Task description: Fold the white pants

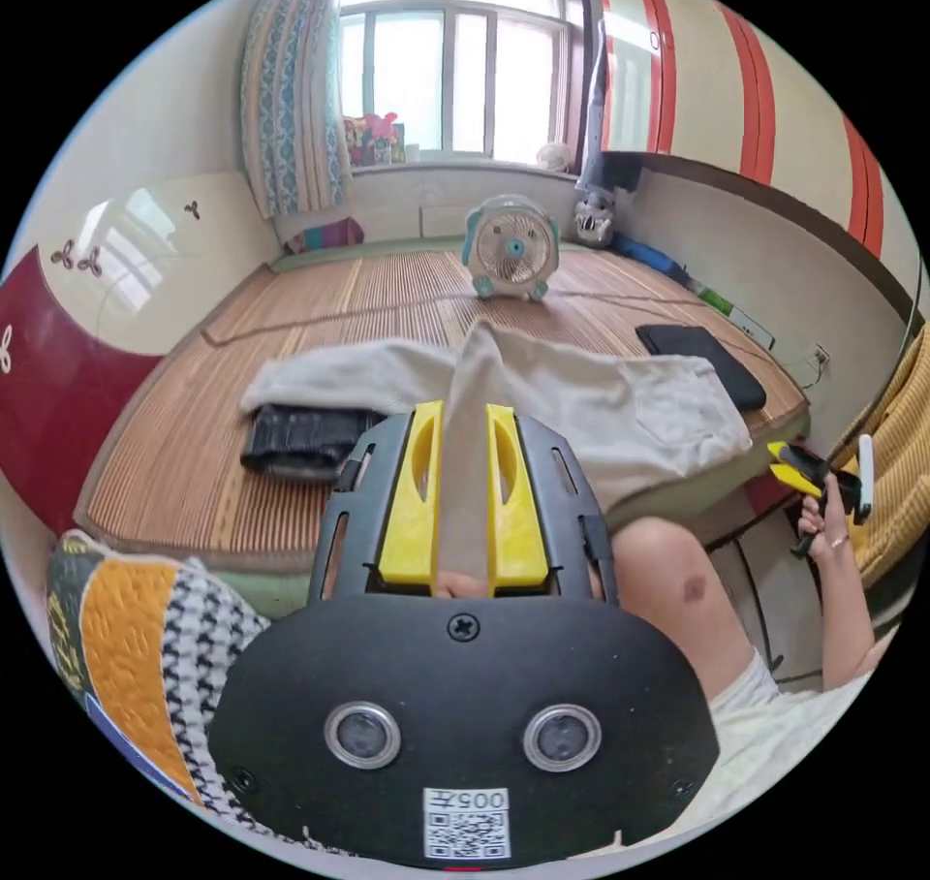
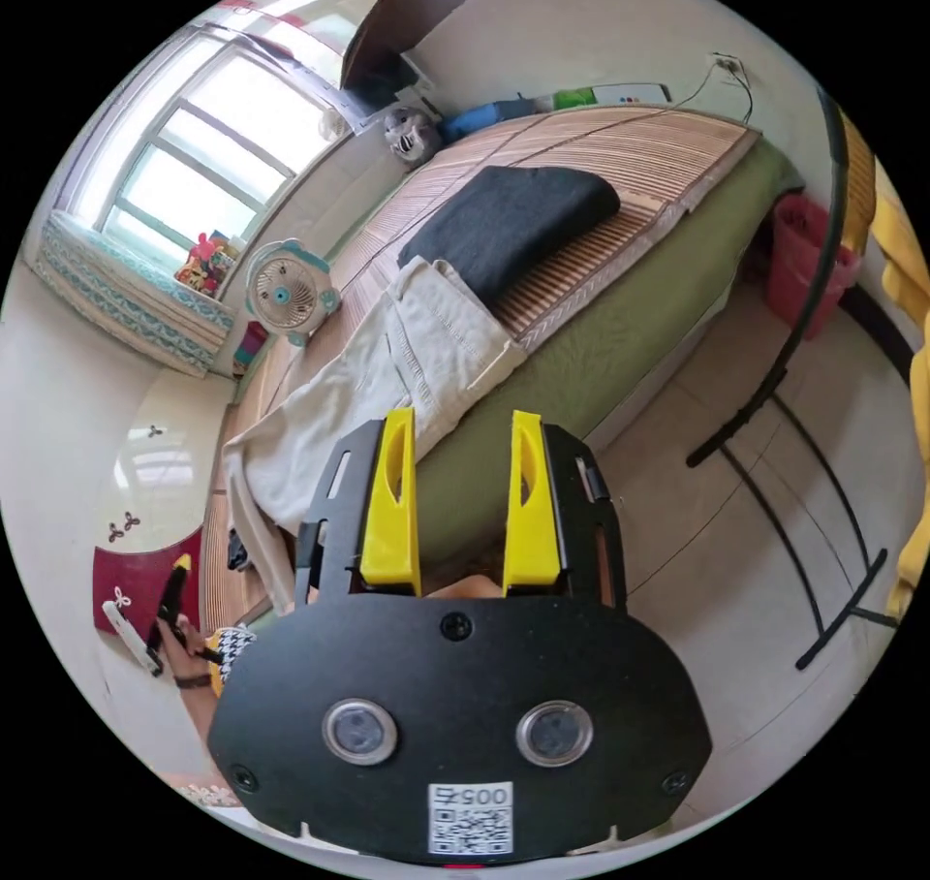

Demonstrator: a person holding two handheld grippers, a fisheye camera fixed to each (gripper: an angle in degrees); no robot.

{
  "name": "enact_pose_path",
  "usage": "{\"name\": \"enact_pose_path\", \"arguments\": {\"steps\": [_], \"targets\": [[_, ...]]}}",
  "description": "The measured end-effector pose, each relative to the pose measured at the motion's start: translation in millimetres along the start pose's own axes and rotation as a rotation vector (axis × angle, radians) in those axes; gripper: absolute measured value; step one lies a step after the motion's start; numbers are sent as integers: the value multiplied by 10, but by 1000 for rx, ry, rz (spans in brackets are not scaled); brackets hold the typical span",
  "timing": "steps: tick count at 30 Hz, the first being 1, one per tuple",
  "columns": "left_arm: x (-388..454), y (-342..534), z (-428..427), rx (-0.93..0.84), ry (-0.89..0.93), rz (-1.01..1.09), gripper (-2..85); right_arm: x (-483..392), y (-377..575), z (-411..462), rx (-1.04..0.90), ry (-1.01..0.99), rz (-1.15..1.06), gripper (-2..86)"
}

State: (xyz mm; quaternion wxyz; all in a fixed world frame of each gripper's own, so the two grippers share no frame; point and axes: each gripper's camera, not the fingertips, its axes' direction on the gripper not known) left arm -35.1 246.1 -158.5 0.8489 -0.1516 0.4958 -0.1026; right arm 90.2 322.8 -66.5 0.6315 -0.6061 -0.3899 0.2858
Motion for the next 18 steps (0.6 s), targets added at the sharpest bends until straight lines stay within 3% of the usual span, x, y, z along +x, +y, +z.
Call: {"name": "enact_pose_path", "arguments": {"steps": [3,7,11,18], "targets": [[-204,647,54,-151,121,-122,72,-7,91,11,-18,-21,-17,133],[-556,1199,-135,-132,211,-281,36,45,46,-36,16,-17,-12,131],[-686,1204,-349,-101,127,-256,40,142,-63,-61,62,-16,10,129],[-551,1025,-314,-44,186,-197,43,278,-439,270,0,-29,96,140]]}}
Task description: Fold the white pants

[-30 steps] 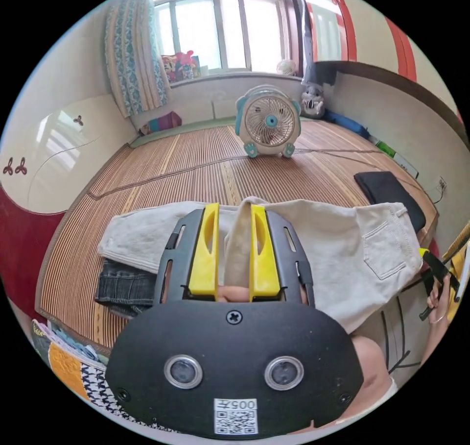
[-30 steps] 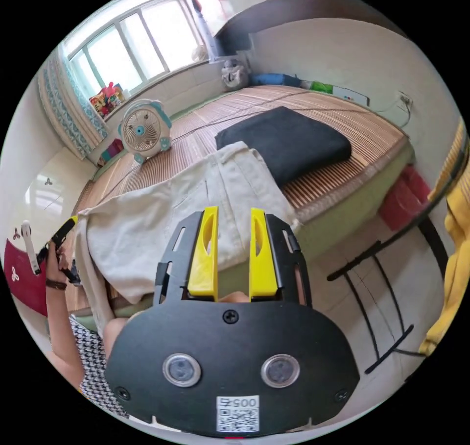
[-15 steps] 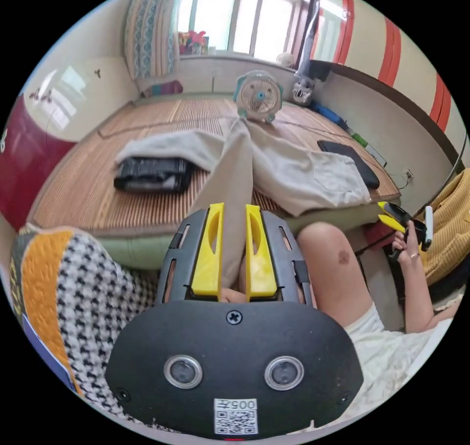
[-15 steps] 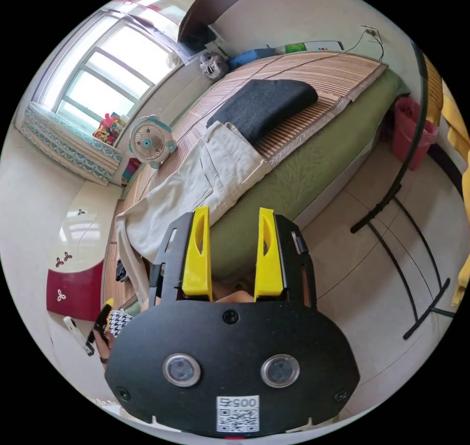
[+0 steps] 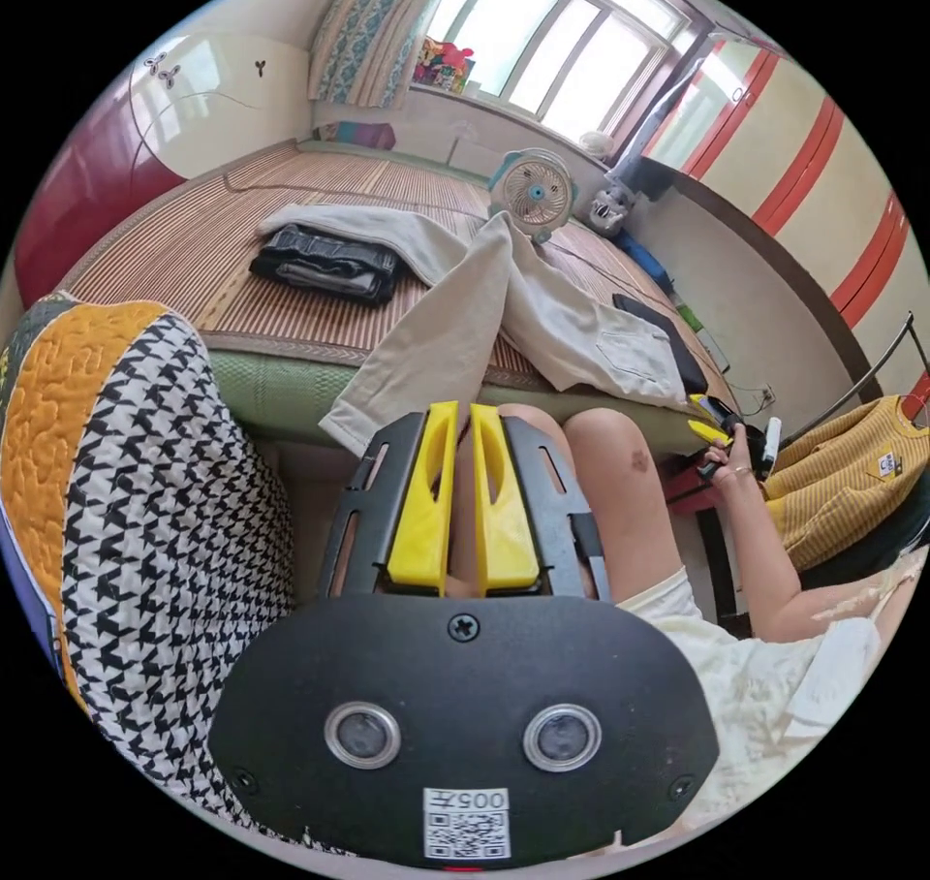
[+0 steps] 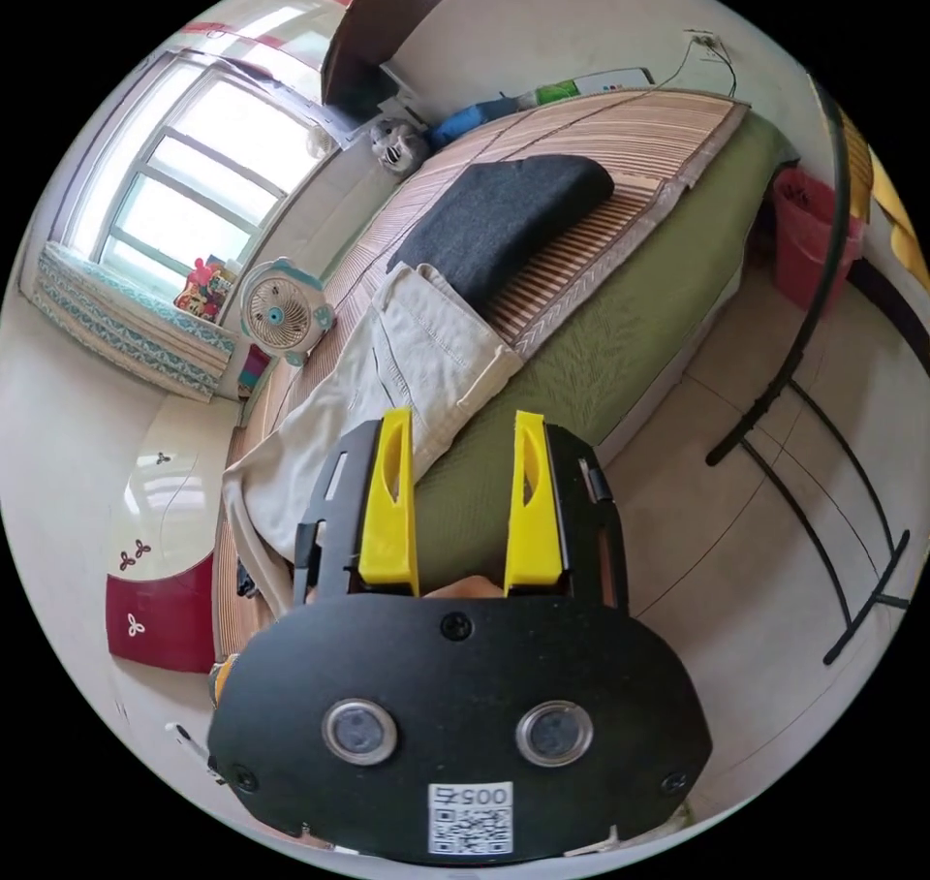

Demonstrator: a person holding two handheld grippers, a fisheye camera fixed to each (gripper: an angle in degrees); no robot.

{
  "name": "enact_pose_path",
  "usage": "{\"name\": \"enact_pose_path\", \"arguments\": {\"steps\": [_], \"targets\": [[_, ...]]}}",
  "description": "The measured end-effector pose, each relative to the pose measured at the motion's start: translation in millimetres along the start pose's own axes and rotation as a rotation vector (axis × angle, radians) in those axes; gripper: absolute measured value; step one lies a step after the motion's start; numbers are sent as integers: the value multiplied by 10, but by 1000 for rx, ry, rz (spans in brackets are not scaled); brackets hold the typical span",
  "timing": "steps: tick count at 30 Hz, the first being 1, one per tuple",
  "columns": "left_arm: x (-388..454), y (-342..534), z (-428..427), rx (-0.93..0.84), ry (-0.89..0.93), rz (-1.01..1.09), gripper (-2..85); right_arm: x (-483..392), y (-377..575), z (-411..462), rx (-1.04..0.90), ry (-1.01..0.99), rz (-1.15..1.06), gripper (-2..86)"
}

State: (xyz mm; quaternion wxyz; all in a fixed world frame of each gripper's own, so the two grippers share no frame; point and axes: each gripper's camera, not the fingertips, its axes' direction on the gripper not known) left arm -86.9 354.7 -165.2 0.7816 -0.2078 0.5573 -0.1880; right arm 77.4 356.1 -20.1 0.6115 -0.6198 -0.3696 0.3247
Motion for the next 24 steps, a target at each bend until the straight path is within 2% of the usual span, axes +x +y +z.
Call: {"name": "enact_pose_path", "arguments": {"steps": [4,8,12,16,20,24], "targets": [[123,39,62,31,60,30,44,-50,-168,173,-56,-59,25,150],[86,100,79,15,33,31,46,-93,-255,398,-105,22,74,144],[-71,185,44,-3,-16,3,48,-195,-174,378,-52,65,125,123],[-169,198,35,-23,-51,-10,46,-495,-39,270,9,153,30,69],[-163,125,102,-30,-63,-6,43,-904,27,-25,103,38,-126,30],[-30,-26,228,-25,-28,16,40,-1530,-76,-265,117,-58,-322,18]]}}
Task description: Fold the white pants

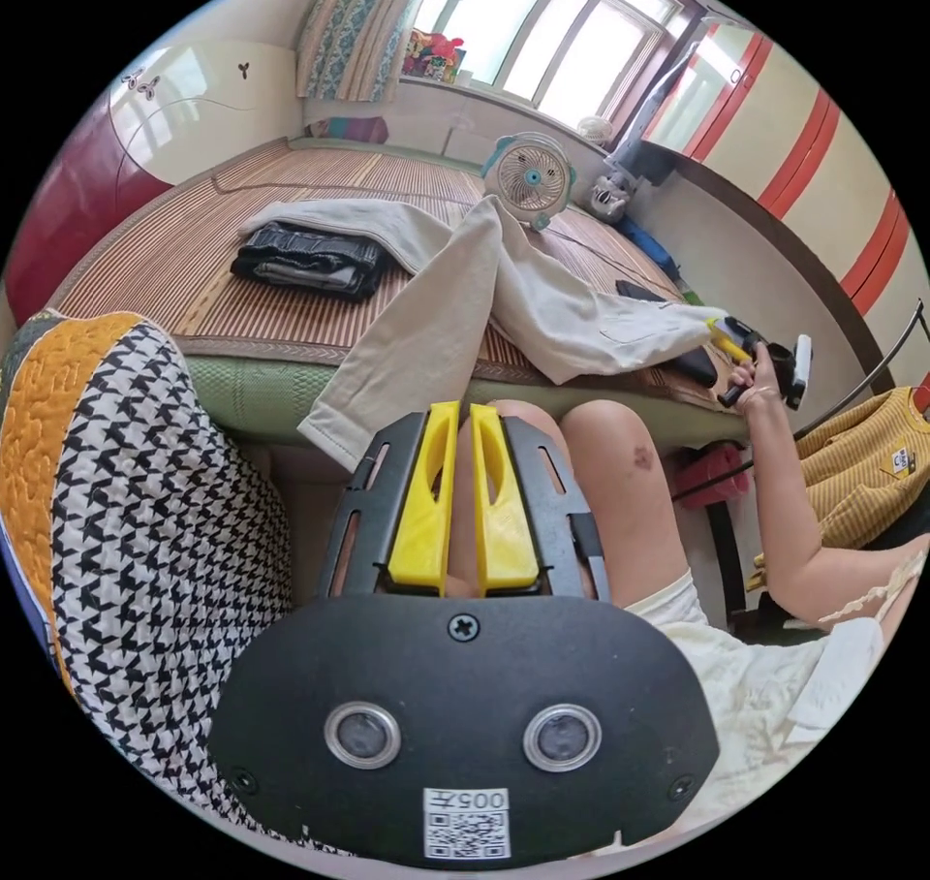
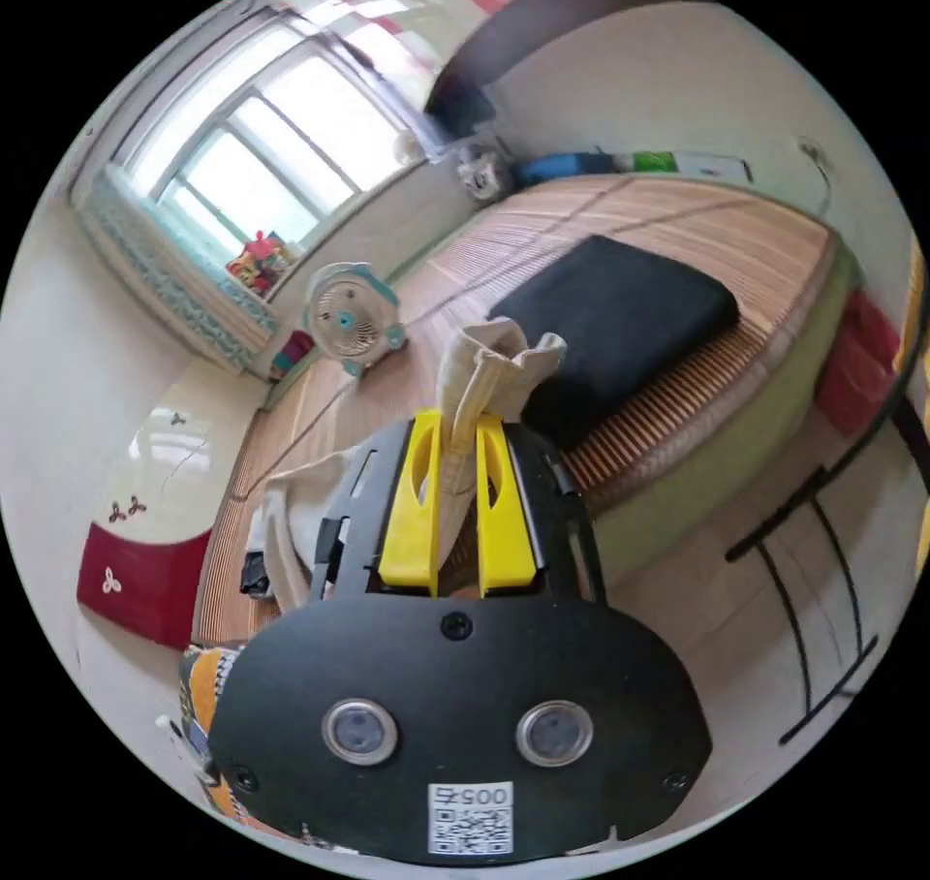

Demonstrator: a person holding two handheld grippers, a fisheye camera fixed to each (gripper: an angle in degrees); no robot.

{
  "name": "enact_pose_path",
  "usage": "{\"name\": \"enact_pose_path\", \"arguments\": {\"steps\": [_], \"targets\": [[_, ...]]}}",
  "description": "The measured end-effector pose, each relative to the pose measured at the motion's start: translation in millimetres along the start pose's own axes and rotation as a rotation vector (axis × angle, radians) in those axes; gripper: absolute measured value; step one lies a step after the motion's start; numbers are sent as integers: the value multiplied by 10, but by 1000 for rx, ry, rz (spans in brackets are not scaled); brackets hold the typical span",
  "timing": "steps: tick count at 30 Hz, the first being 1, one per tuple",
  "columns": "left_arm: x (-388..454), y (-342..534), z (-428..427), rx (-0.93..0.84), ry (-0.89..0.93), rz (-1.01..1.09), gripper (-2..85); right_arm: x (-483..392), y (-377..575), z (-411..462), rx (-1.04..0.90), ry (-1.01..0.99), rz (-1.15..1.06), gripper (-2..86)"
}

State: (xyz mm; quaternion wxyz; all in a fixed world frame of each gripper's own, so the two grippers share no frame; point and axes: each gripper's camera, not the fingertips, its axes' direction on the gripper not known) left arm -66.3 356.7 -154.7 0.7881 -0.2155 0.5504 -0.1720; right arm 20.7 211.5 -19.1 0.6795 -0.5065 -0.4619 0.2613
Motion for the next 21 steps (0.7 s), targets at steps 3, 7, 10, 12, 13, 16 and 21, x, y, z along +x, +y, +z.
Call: {"name": "enact_pose_path", "arguments": {"steps": [3,7,10,12,13,16,21], "targets": [[161,-100,42,20,10,34,38,-342,-334,-196,37,-42,-91,15],[273,-159,50,30,11,66,37,-438,-817,-609,127,-77,-147,13],[225,-137,36,36,5,59,38,-145,-1144,-786,178,-8,-108,14],[160,-107,32,36,7,43,41,152,-1268,-791,189,89,-71,18],[112,-83,33,35,6,33,44,403,-1320,-737,160,168,-26,23],[-16,-27,58,27,5,6,59,1119,-1151,-511,33,375,146,55],[-240,18,170,24,-41,-43,99,1409,-190,-301,-38,464,91,64]]}}
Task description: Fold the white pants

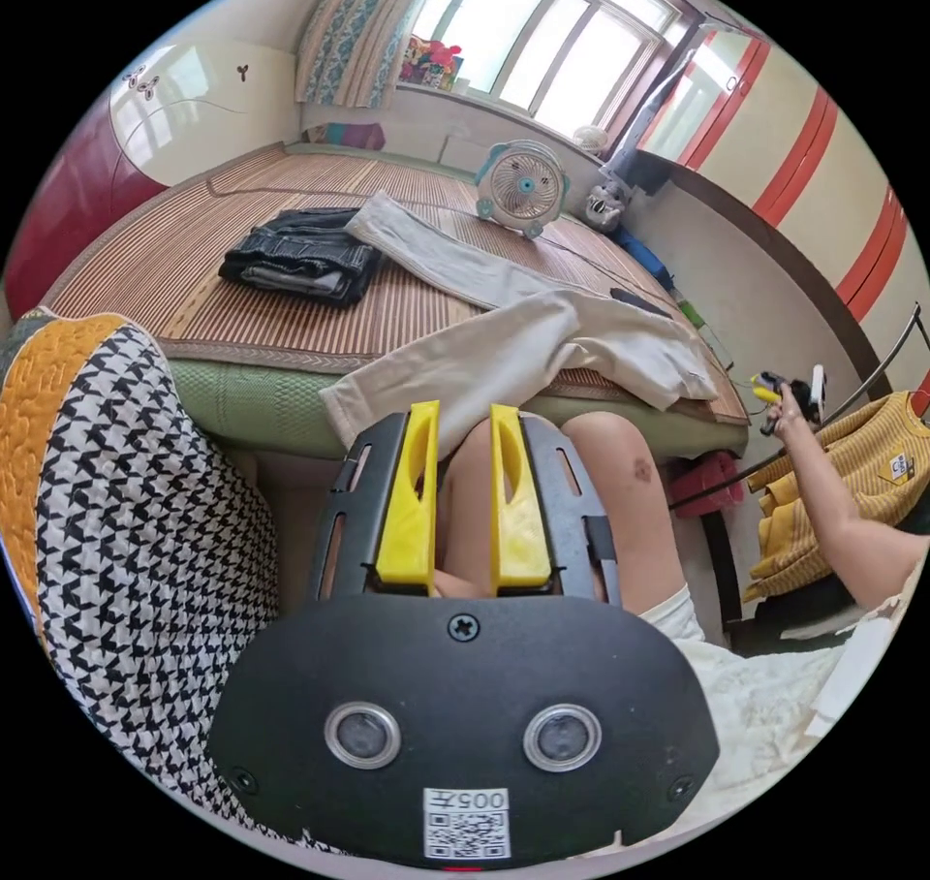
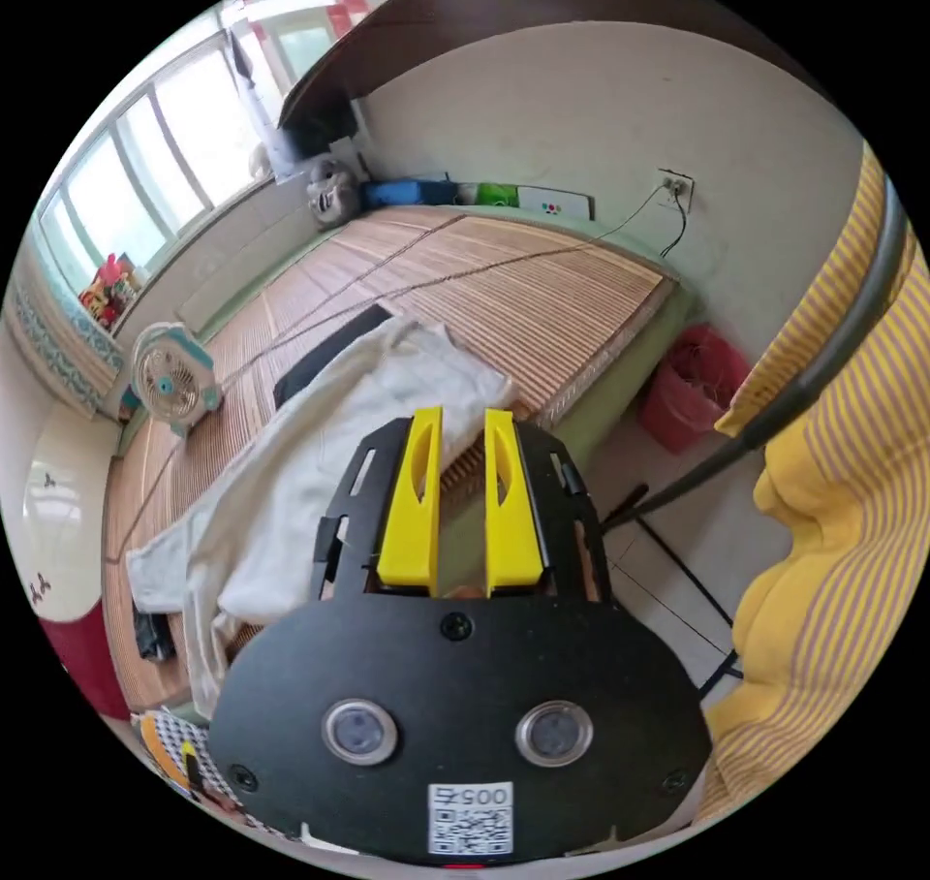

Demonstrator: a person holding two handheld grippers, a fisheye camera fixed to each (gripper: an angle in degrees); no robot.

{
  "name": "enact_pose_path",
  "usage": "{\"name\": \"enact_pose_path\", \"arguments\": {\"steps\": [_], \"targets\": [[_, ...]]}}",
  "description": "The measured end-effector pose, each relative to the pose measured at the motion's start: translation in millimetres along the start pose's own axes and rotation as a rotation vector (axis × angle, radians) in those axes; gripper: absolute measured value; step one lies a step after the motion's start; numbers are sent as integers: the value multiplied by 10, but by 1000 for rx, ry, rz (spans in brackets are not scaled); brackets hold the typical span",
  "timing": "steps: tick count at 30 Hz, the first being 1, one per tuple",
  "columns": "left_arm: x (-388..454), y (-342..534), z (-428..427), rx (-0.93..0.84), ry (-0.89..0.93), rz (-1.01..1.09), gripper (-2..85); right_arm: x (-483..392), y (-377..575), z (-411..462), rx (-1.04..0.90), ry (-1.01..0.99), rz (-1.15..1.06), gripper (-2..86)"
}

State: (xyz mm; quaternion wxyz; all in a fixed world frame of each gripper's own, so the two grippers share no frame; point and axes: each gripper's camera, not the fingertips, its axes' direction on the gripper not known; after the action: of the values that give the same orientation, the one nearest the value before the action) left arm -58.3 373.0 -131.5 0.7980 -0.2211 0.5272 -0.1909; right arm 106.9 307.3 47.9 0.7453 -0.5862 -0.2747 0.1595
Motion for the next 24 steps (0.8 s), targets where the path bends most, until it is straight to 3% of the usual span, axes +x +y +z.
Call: {"name": "enact_pose_path", "arguments": {"steps": [6,14,20,24], "targets": [[-400,-15,331,-53,-104,-78,133,-830,1254,26,-97,-146,-340,64],[-898,-30,911,-87,-1,-205,164,-1794,2539,-347,-158,-394,-600,72],[-1094,-190,1328,-151,25,-342,108,-2024,2892,-585,-126,-357,-737,65],[-1037,-291,1390,-166,4,-309,97,-2076,2957,-591,-134,-326,-750,53]]}}
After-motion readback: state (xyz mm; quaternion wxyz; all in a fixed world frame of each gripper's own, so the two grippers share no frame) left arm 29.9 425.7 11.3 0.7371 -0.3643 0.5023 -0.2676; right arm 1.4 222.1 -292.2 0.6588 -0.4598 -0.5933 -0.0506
